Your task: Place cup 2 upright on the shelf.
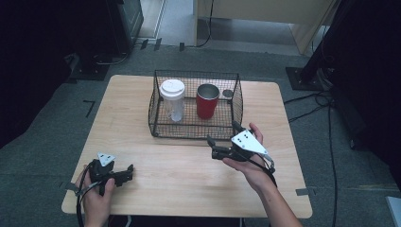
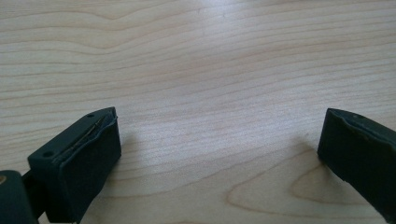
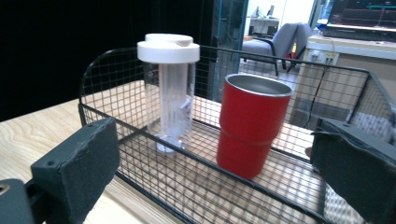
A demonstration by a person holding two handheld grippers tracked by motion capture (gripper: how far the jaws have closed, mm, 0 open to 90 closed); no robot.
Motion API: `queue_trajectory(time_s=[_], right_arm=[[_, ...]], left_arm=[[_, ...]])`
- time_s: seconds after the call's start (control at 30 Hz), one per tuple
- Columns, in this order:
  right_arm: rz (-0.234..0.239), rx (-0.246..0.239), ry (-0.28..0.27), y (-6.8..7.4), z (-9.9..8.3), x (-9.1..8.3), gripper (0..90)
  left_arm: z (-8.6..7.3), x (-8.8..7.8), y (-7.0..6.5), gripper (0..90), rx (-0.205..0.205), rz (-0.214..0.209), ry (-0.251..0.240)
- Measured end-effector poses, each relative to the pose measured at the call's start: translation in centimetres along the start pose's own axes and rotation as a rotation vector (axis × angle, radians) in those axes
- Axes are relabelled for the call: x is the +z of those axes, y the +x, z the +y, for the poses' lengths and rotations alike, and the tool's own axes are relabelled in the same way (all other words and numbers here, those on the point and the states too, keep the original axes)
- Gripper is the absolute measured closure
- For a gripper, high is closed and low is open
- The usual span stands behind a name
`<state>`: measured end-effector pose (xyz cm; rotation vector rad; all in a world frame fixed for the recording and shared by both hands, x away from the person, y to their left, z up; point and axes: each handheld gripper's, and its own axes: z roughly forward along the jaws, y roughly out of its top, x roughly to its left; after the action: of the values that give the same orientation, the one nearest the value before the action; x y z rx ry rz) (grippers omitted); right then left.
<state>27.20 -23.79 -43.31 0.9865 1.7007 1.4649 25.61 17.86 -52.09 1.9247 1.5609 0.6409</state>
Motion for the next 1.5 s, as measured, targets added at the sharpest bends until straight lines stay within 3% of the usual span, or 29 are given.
queue_trajectory(time_s=[0.57,0.73,1.5], right_arm=[[-0.086,0.011,0.039,-3.3,-3.2,-3.5,1.7],[-0.105,0.029,0.062,-4.0,-4.3,-4.4,1.7],[-0.219,0.03,0.169,-7.5,-9.1,-7.9,0.6]], left_arm=[[0.0,0.0,0.0,0.0,0.001,0.0,0.001],[0.0,0.0,0.0,0.0,0.001,0.0,0.001],[0.0,0.0,0.0,0.0,0.001,0.0,0.001]])
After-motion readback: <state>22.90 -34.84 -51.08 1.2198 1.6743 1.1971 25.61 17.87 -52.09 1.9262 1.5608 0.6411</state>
